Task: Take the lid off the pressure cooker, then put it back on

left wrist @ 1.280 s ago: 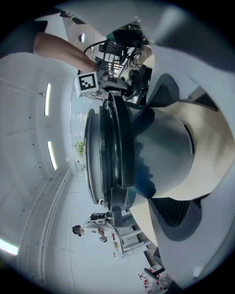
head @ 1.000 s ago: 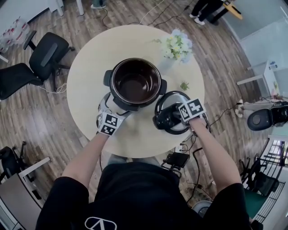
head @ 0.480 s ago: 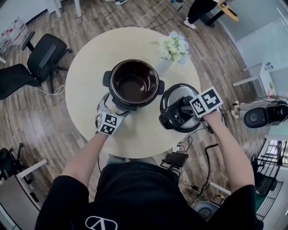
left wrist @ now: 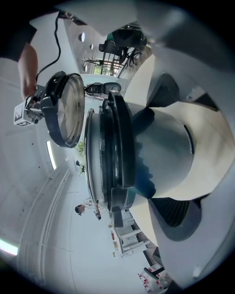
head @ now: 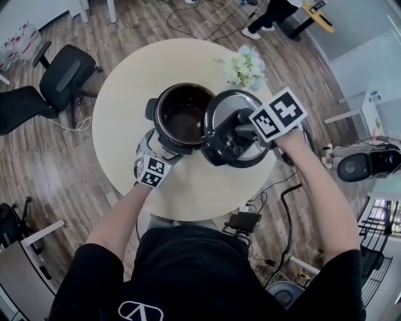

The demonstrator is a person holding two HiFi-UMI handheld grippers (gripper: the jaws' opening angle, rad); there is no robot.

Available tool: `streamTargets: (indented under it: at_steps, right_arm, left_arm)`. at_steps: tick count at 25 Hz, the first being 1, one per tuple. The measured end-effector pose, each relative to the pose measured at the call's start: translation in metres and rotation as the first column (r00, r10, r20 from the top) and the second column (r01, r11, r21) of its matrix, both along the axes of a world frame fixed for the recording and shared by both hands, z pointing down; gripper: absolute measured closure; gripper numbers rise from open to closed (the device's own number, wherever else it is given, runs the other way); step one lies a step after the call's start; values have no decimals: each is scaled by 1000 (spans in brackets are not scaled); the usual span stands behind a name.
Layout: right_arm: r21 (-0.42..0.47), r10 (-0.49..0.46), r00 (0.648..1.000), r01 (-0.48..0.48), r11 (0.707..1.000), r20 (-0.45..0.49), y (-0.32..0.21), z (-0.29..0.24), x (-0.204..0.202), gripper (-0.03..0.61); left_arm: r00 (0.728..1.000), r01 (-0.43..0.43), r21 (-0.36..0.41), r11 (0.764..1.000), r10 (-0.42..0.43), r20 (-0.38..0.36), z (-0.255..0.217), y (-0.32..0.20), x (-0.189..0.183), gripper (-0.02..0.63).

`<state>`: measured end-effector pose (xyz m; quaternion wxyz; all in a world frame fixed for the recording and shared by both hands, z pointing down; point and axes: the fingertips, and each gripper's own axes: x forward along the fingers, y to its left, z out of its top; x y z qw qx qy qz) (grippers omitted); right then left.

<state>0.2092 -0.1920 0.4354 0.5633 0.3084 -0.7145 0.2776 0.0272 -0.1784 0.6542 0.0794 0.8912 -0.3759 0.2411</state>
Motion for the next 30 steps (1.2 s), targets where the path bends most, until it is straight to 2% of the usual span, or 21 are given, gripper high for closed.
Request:
streamTargets:
  at_steps: [7, 16, 21, 30]
  right_arm:
    - [-20, -51, 998, 51, 998, 23, -44, 13, -83, 293]
    - [-21, -81, 997, 81, 996, 17, -70, 34, -109, 293]
    - [-38, -116, 993, 115, 993, -2, -80, 51, -127, 293]
    - [-79, -106, 994, 104, 991, -24, -76, 72, -148, 293]
  left_arm:
    - [1000, -2, -10, 1000, 2, -4, 1, -8, -20, 23]
    - [1000, -2, -2, 1000, 2, 0, -5, 2, 2, 23]
    - [1000, -3, -4, 1000, 3, -3, -3, 0, -3, 23]
    - [1000, -2, -1, 1000, 2, -7, -3, -2, -8, 23]
